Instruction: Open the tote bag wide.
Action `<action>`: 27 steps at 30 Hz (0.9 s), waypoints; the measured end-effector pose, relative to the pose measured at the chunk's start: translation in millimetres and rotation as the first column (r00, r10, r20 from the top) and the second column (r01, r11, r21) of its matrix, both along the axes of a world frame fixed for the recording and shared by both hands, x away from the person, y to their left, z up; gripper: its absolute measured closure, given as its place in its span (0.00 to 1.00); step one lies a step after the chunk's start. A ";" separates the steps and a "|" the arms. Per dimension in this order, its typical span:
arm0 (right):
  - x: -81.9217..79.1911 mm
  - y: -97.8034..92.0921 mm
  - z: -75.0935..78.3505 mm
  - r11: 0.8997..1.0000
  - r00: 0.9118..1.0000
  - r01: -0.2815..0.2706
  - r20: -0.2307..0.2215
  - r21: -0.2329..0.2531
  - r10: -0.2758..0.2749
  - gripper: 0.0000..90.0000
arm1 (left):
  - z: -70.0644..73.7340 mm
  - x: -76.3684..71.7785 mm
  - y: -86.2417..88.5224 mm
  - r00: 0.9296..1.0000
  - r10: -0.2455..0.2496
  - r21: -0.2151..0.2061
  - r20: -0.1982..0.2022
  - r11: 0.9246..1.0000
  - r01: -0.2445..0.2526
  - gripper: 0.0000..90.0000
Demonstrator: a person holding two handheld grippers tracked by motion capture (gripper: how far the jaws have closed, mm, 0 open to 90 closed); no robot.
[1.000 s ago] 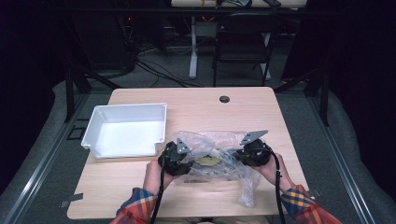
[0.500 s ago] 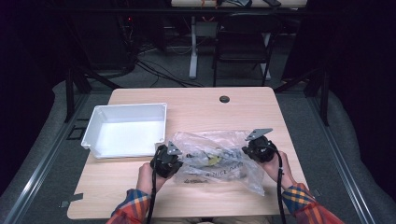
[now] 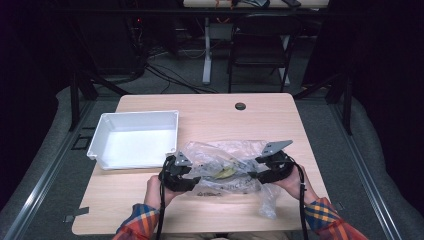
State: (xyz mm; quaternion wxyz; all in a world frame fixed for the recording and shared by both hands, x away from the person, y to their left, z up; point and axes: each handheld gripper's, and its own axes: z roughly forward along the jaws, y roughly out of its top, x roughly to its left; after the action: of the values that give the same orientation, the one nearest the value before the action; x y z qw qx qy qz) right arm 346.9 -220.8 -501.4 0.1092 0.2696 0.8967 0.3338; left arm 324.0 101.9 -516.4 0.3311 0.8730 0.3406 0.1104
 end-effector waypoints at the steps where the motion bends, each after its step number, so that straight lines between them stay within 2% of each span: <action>1: -0.7 3.6 -2.0 1.000 1.000 -0.006 -0.008 -0.011 0.005 0.38 | 0.7 -1.8 -2.4 1.000 0.007 0.004 0.011 1.000 -0.007 0.48; 2: -0.9 6.2 -3.8 1.000 1.000 -0.011 0.002 -0.023 0.011 0.41 | 0.5 -2.6 -4.2 1.000 0.003 0.011 0.019 1.000 -0.003 0.47; 3: -0.5 8.2 -5.3 0.999 1.000 -0.013 0.005 -0.040 0.013 0.48 | -0.6 -3.3 -5.3 1.000 -0.004 0.012 0.025 1.000 0.004 0.51; 5: 0.9 10.1 -7.4 0.998 1.000 0.006 0.017 -0.070 -0.005 0.67 | -4.5 -3.0 -6.3 1.000 -0.011 0.029 0.016 1.000 0.010 0.66; 7: 2.4 8.9 -8.2 0.996 0.999 0.040 0.040 -0.079 -0.037 0.86 | -9.6 -2.3 -5.6 1.000 -0.020 0.038 -0.004 0.999 0.020 0.80; 8: 3.3 7.1 -7.6 0.996 0.997 0.056 0.050 -0.075 -0.052 0.93 | -11.6 -1.5 -5.0 0.999 -0.029 0.043 -0.023 0.999 0.030 0.87; 9: 4.7 5.1 -6.8 0.995 0.996 0.074 0.053 -0.073 -0.070 0.97 | -13.6 -1.4 -4.2 0.999 -0.032 0.045 -0.026 0.998 0.033 0.91; 12: 11.1 -2.3 -7.0 0.988 0.989 0.139 0.067 -0.074 -0.134 0.99 | -20.1 -2.3 -4.4 0.998 -0.040 0.073 -0.052 0.996 0.044 0.99; 17: 25.7 -15.2 -18.1 0.970 0.973 0.228 0.051 -0.088 -0.225 1.00 | -30.3 -2.4 -1.2 0.994 -0.043 0.133 -0.105 0.989 0.057 1.00; 22: 42.3 -23.3 -30.5 0.951 0.957 0.289 0.030 -0.113 -0.287 1.00 | -35.2 0.5 3.8 0.987 -0.041 0.149 -0.156 0.987 0.065 1.00; 24: 47.1 -25.4 -35.0 0.944 0.951 0.311 0.027 -0.114 -0.310 1.00 | -37.5 0.0 5.9 0.985 -0.044 0.169 -0.169 0.983 0.073 1.00; 25: 50.1 -26.8 -36.9 0.939 0.948 0.318 0.026 -0.132 -0.318 1.00 | -37.8 -0.4 7.5 0.984 -0.040 0.172 -0.174 0.983 0.070 1.00; 27: 55.1 -29.6 -40.9 0.930 0.940 0.342 0.025 -0.136 -0.341 1.00 | -37.6 -0.3 11.4 0.983 -0.035 0.180 -0.181 0.981 0.068 1.00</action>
State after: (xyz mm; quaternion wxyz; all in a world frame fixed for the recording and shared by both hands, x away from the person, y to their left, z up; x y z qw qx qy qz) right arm 402.0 -250.4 -542.3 0.1845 0.4129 0.8570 0.2469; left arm 323.7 113.3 -554.1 0.2196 0.9150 0.3340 0.0550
